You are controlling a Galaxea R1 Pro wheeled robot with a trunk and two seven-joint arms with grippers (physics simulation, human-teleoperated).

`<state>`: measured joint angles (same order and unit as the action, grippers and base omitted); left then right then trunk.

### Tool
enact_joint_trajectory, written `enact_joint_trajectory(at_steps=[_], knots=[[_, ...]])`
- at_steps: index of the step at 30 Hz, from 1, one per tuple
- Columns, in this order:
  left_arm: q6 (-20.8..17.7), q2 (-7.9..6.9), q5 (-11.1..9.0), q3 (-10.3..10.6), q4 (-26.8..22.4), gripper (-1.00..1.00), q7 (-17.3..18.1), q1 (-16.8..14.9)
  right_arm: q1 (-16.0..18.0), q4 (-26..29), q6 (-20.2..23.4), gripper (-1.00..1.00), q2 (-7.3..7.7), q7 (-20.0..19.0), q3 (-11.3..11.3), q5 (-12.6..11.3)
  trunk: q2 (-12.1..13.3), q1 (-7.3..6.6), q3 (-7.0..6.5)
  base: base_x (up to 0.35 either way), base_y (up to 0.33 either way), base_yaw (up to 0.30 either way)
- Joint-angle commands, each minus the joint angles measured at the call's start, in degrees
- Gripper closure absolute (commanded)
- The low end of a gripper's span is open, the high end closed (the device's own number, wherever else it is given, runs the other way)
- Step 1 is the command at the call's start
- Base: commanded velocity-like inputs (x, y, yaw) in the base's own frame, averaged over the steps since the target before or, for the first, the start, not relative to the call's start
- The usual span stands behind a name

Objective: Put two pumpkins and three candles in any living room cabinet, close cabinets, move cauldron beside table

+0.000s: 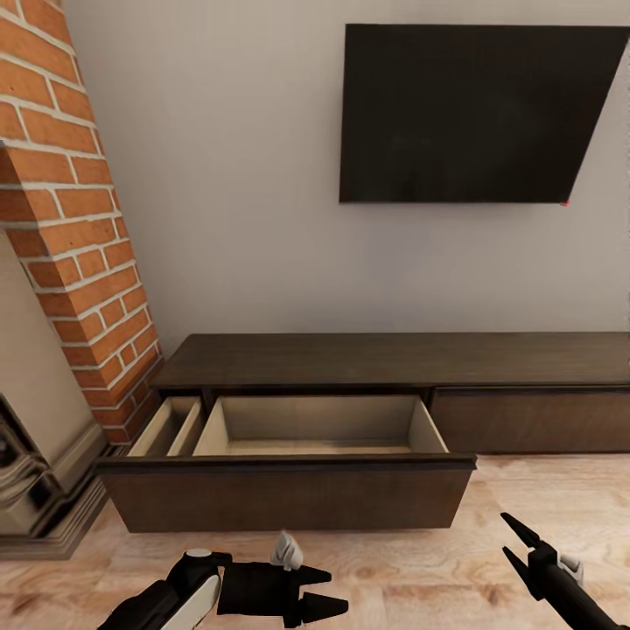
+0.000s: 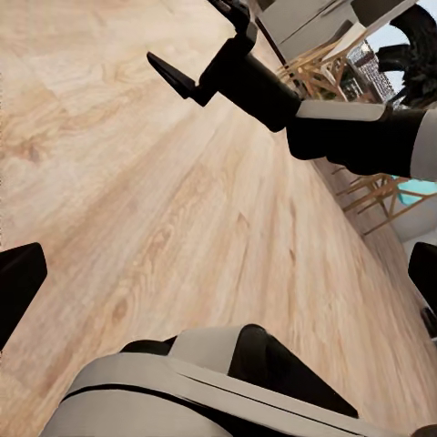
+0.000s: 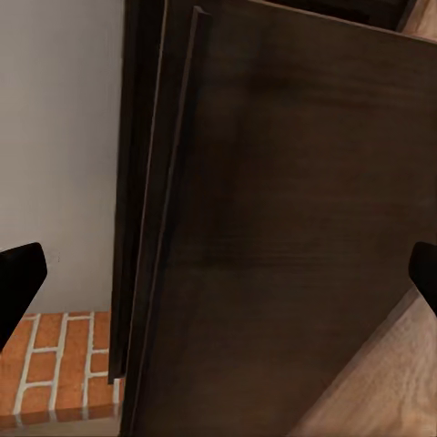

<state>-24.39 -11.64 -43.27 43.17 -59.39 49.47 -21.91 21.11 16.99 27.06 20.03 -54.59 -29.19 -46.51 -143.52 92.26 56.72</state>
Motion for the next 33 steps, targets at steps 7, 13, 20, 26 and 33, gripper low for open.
enact_joint_trajectory(at_steps=[7, 13, 20, 26, 33], knots=[[-0.5, -0.05, -0.6, 0.1, 0.0, -1.0, -0.1, -0.1, -1.2, 1.2, 0.4, -1.0, -0.11, -0.5, 0.5, -0.2, 0.1, -0.19, -1.5, 0.0, 0.0, 0.0], [-0.5, -0.06, -0.7, 0.1, 0.0, -1.0, -0.1, -0.1, -3.6, 5.8, 0.3, -1.0, -0.16, -0.9, 6.8, 0.7, 0.2, -0.35, -2.83, 0.0, 0.0, 0.0], [-0.5, -0.05, -0.8, 0.1, 0.4, -1.0, -0.4, -0.1, -4.2, 7.0, 0.3, -1.0, -0.17, -0.9, 8.8, 0.9, 0.2, -0.53, -4.38, 0.0, 0.0, 0.0], [-0.4, -0.05, -0.8, 0.2, 1.1, -1.0, -0.4, -0.1, -4.3, 7.2, 0.2, -1.0, -0.21, -0.9, 9.2, 1.0, 1.7, -1.38, -5.56, 0.0, 0.0, 0.0], [-0.2, -0.1, -1.0, 0.1, 1.2, -1.0, -0.1, -0.1, -4.4, 7.0, -0.1, -1.0, -0.25, -0.9, 9.4, 1.0, 2.9, -2.04, -6.1, 0.0, 0.0, 0.0]])
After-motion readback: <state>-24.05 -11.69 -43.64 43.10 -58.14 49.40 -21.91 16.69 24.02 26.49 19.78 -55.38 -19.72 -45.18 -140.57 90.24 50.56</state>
